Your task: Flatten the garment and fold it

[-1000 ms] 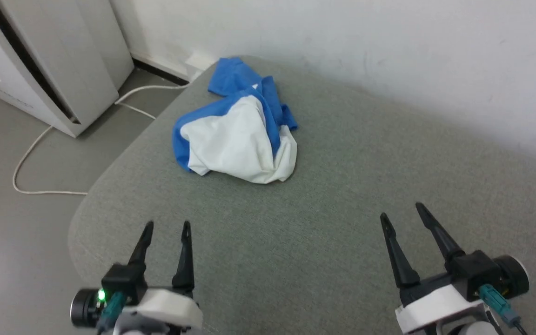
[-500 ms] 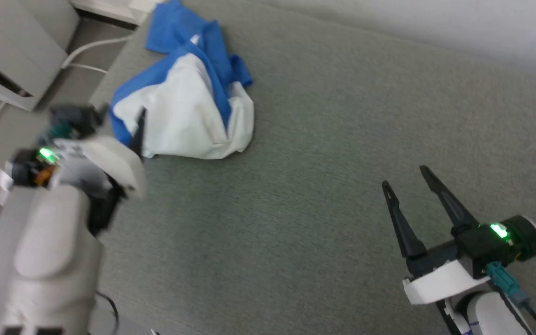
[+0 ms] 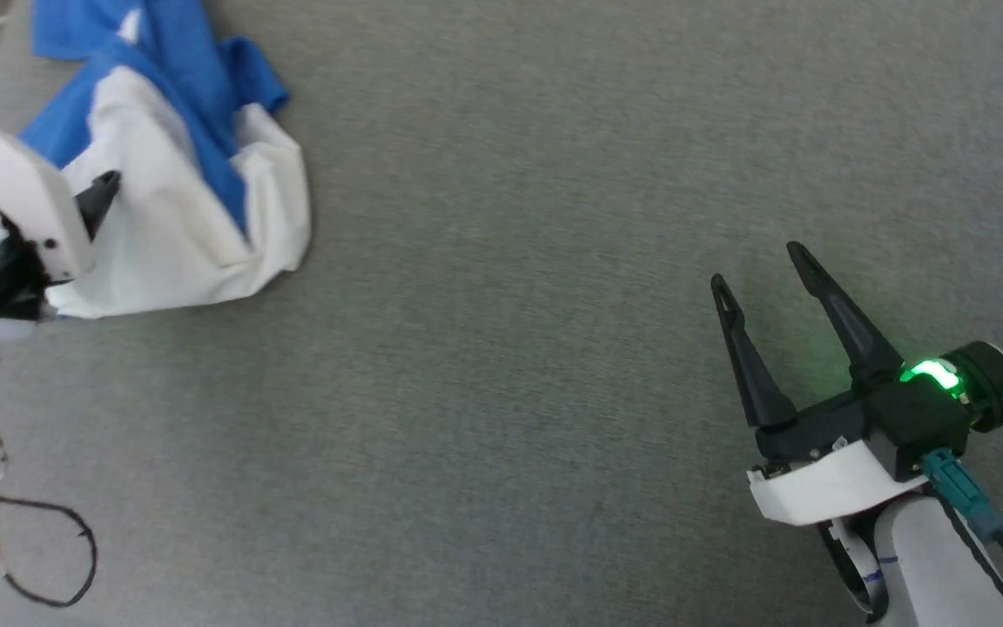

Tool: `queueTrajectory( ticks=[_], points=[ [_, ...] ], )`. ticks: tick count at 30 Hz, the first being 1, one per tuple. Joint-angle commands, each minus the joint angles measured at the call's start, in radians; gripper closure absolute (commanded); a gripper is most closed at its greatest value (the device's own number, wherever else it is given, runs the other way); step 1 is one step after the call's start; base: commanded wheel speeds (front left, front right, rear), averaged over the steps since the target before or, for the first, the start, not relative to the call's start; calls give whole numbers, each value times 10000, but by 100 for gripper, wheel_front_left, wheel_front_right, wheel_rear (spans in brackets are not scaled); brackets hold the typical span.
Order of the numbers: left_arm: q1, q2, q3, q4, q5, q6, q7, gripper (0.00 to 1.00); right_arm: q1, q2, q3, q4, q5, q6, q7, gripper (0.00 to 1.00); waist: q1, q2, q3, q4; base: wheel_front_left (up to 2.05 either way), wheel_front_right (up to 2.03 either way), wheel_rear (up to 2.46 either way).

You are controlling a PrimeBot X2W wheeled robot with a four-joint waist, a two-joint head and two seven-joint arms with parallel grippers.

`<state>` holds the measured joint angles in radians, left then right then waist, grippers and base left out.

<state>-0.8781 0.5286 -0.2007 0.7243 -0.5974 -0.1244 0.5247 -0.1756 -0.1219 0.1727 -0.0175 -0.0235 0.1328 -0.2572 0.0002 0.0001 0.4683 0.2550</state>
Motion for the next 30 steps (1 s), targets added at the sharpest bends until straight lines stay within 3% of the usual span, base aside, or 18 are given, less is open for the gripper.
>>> queueTrajectory(
  ticks=[1,7,8,9,10,15,20,30],
  points=[
    [-109,124,-39,73,-293,-61,305,0,-160,43,-5,-43,72,-21,-45,0,-2,-1,785,-802,0,0,0],
    [17,624,57,240,-1752,-62,2012,0,-226,179,25,-46,74,-21,-45,0,-2,-1,1049,-1015,0,0,0],
    [97,625,51,281,-1964,-62,2315,28,-229,187,27,-33,74,-21,-45,0,-2,-1,1062,-1024,0,0,0],
    [169,623,66,297,-2172,-62,2562,71,-233,191,27,-17,76,-21,-45,0,-2,-1,1063,-1029,0,0,0],
    [223,619,111,312,-2348,-62,2716,100,-233,195,27,8,76,-21,-45,0,-2,-1,1037,-1029,0,0,0],
    [302,578,443,277,-2748,-62,2230,100,-242,249,-26,180,96,-21,-45,0,-2,-1,628,-968,0,0,0],
    [26,563,1080,337,-2925,-55,590,100,-151,293,-22,425,143,-21,-46,0,-2,-1,-254,-889,0,0,0],
    [-568,975,571,-717,-1985,-61,-3229,100,485,533,-569,811,256,-21,-46,0,-2,-1,-2448,-927,0,0,0]
  ],
)
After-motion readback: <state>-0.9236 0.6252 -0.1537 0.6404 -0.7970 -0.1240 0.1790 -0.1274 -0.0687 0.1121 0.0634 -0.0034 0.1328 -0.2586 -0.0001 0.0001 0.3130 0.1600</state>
